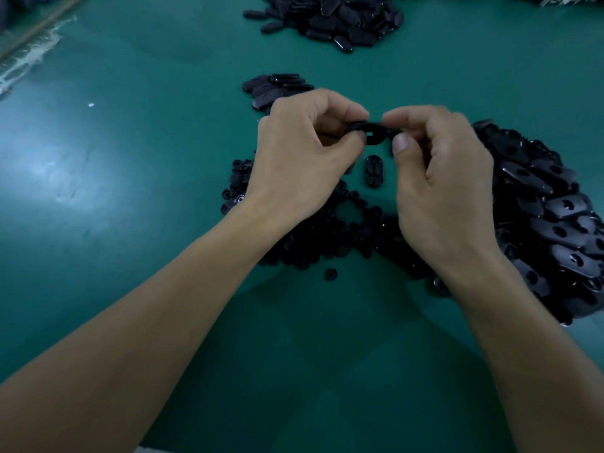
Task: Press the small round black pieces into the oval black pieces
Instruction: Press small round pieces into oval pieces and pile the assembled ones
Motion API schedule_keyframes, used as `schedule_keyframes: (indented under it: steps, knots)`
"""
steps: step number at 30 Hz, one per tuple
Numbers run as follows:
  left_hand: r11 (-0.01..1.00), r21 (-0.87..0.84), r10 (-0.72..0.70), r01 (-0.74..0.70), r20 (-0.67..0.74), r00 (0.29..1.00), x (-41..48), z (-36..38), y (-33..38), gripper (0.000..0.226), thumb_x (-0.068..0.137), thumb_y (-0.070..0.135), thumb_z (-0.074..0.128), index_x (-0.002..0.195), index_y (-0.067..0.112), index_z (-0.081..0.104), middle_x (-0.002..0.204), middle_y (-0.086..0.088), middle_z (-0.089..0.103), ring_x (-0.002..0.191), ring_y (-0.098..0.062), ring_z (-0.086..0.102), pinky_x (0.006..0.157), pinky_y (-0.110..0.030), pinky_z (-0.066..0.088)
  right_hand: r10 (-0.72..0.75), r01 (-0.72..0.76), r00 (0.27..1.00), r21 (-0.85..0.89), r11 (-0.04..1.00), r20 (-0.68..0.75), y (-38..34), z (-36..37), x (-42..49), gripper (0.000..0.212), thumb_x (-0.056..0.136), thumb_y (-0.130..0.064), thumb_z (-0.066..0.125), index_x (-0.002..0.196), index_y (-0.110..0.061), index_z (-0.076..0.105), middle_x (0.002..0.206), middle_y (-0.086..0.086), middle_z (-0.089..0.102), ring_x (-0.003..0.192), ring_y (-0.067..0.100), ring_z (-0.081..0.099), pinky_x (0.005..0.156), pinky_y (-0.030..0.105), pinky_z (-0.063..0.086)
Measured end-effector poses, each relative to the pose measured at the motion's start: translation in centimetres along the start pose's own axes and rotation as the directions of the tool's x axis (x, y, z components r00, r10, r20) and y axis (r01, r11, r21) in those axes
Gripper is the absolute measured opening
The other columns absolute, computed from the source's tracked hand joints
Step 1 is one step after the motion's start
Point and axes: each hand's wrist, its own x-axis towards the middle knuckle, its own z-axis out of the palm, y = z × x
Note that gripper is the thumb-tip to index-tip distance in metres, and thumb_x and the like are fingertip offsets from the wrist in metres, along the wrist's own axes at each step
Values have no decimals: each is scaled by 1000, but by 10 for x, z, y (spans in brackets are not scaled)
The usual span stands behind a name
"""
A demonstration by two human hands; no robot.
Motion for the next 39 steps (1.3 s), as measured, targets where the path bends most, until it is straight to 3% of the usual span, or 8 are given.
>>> schedule_keyframes:
  steps: [6,12,16,20,24,30,35,39]
  knots:
    - [1000,5,-1,1,-47,999,2,-2,0,21,83,10,72,85,31,69,77,5,75,72,-16,74,76,-41,63,-3,1,999,-30,1000,-50,2,-4,3,19,102,-16,50,104,-31,62,99,2,63,85,5,54,75,7,37]
    - [1000,20,5,-5,-7,1000,-1,-2,2,21,82,9,74,84,30,70,73,6,74,70,-14,74,73,-39,63,-10,12,999,39,999,-53,0,-1,2,15,99,-17,55,98,-32,59,87,-17,61,78,1,56,71,9,40]
    - [999,36,37,-37,19,999,-2,-1,4,22,81,9,74,84,31,72,72,11,74,67,-6,72,69,-27,59,-21,22,999,34,999,-45,1,-2,2,14,97,-16,58,97,-30,58,86,-15,61,78,2,57,72,14,44]
    - [995,67,71,-73,27,997,-4,1,4,20,81,8,75,90,26,76,75,13,75,70,0,71,69,-19,56,-42,42,999,3,999,-19,2,-3,2,21,96,-13,60,102,-32,66,95,-1,66,84,2,61,76,9,43]
    - [997,56,57,-58,12,998,-3,0,5,19,81,9,76,93,24,77,76,11,75,70,-1,72,69,-19,56,-40,40,999,-1,999,-34,0,-3,2,24,97,-15,58,113,-27,72,96,-5,65,87,-2,59,79,6,41]
    - [991,98,82,-86,41,996,-7,3,6,17,81,4,76,93,17,77,77,11,74,68,0,70,68,-12,52,12,-11,1000,65,998,-26,-2,-3,3,27,94,-14,62,91,-37,48,81,-18,59,76,-3,59,69,11,45]
    - [981,134,138,-141,31,990,-9,2,7,18,83,2,72,97,12,78,81,6,76,72,-4,72,72,-18,57,6,-8,999,52,999,43,-3,-5,3,24,94,-7,60,91,-31,60,82,-22,62,76,-10,60,67,4,42]
    - [978,148,141,-147,53,989,-8,2,5,18,83,2,72,98,10,79,82,6,76,73,-4,72,72,-19,57,-8,4,996,47,999,85,-3,-6,4,25,93,-4,57,91,-29,57,84,-17,63,77,-4,60,67,6,42]
